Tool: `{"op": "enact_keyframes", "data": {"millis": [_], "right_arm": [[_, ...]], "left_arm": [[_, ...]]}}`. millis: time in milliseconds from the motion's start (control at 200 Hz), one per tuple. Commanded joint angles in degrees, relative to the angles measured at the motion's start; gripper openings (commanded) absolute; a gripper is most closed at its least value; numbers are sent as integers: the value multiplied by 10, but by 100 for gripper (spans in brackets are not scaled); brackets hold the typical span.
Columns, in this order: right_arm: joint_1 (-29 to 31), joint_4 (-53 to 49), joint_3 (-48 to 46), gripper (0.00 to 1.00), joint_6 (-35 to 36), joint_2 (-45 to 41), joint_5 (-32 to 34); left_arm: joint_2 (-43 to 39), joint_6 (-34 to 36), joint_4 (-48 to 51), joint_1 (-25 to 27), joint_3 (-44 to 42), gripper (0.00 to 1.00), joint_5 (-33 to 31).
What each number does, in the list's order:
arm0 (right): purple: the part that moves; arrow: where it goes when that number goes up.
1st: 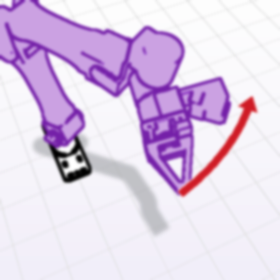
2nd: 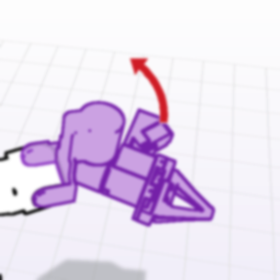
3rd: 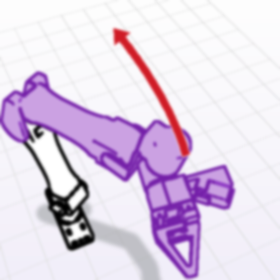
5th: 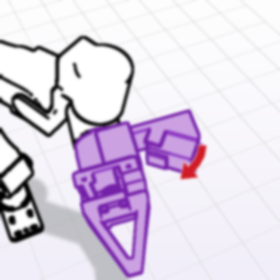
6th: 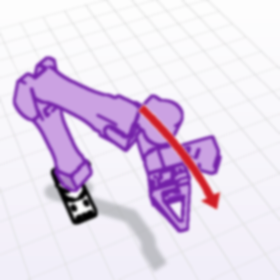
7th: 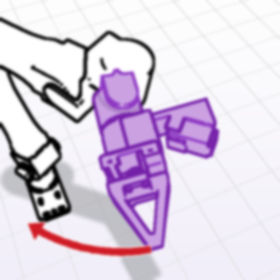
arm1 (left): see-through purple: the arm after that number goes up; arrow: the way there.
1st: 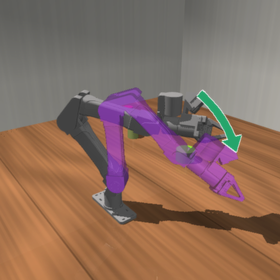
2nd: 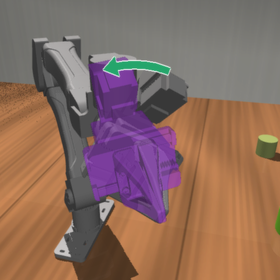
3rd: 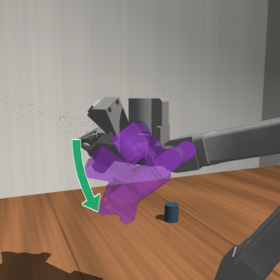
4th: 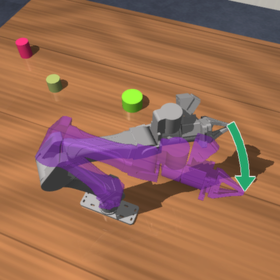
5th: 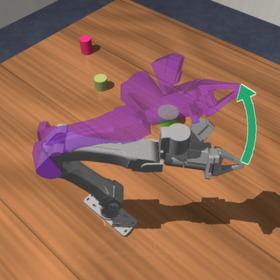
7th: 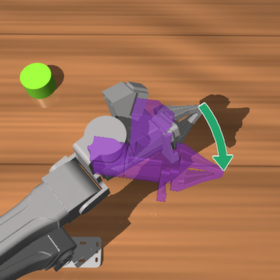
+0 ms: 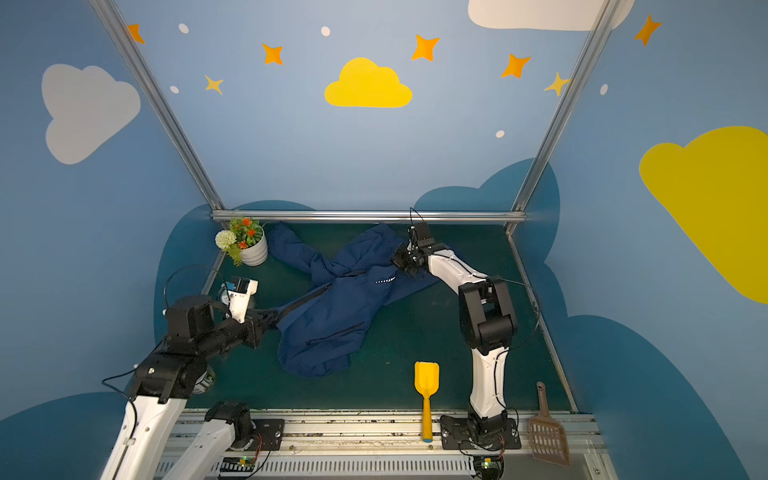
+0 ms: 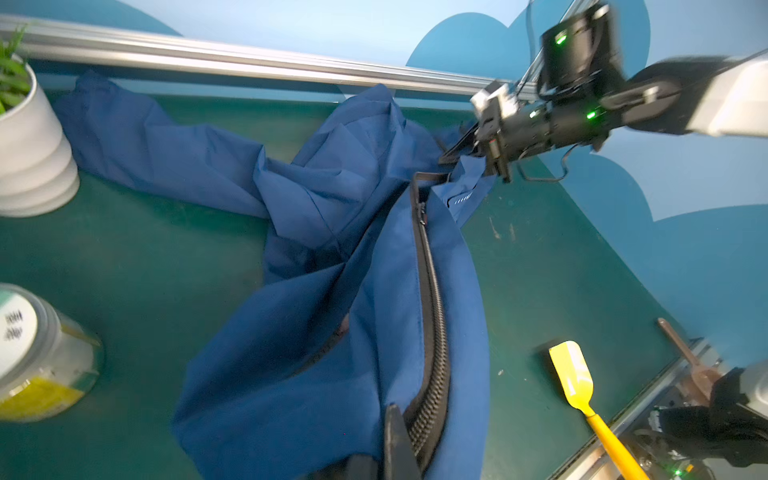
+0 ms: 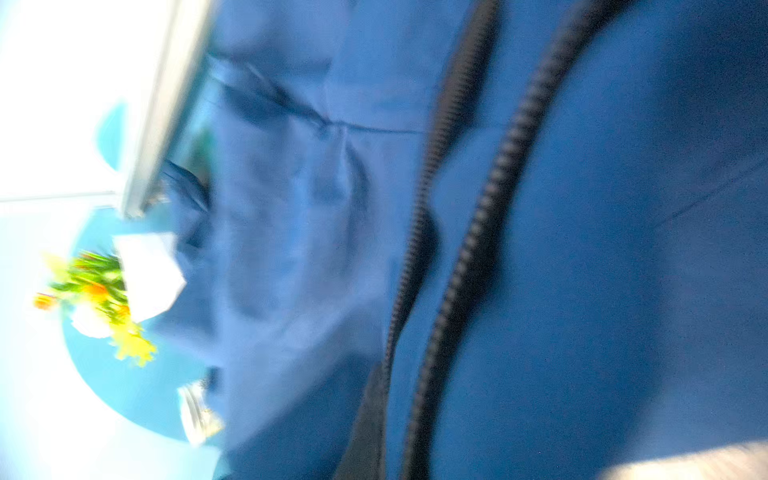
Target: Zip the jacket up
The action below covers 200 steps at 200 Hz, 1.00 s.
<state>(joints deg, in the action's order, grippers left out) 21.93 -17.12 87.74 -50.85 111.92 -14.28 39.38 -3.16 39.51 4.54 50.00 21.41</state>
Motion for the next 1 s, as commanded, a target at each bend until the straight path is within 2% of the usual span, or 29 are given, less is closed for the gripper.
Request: {"op": "enact_keyframes", "data": {"millis": [0, 60, 155, 290, 406, 466, 521, 641, 676, 731, 746, 771, 856, 996], "right_arm": [[-2, 51, -21, 0, 33, -155, 121], [0, 86, -51, 0, 61, -224, 188], [-3, 167, -95, 0, 113, -305, 253], [-7, 217, -70, 0, 202, -346, 270], [-6, 253, -93, 0, 245, -389, 304], [-7, 220, -118, 0, 242, -413, 330], [-9, 188, -160, 0, 225, -433, 323], [-9, 119, -292, 0, 152, -478, 289], [-7, 80, -328, 21, 123, -488, 282], [-3, 47, -379, 60, 99, -509, 272], [-1, 32, -388, 68, 93, -515, 275], [3, 2, -400, 74, 75, -525, 283], [20, -73, -432, 80, 37, -568, 299], [76, -176, -435, 81, -11, -617, 349]], "left_arm": [[53, 36, -78, 0, 45, 3, 15], [101, 57, -112, -1, 80, 3, 13], [205, 89, -173, -3, 160, 3, -3], [339, 123, -253, -6, 307, 3, -34], [383, 140, -318, -13, 383, 3, -52], [379, 145, -325, -15, 387, 3, -62], [362, 160, -319, -17, 362, 3, -60], [294, 198, -328, -17, 203, 3, -17], [268, 214, -327, -17, 145, 3, 6], [226, 227, -326, -16, 57, 3, 25], [216, 229, -325, -16, 36, 3, 29], [198, 232, -321, -16, 3, 3, 34], [137, 243, -305, -15, -84, 3, 56], [49, 227, -274, -8, -160, 3, 73]]}}
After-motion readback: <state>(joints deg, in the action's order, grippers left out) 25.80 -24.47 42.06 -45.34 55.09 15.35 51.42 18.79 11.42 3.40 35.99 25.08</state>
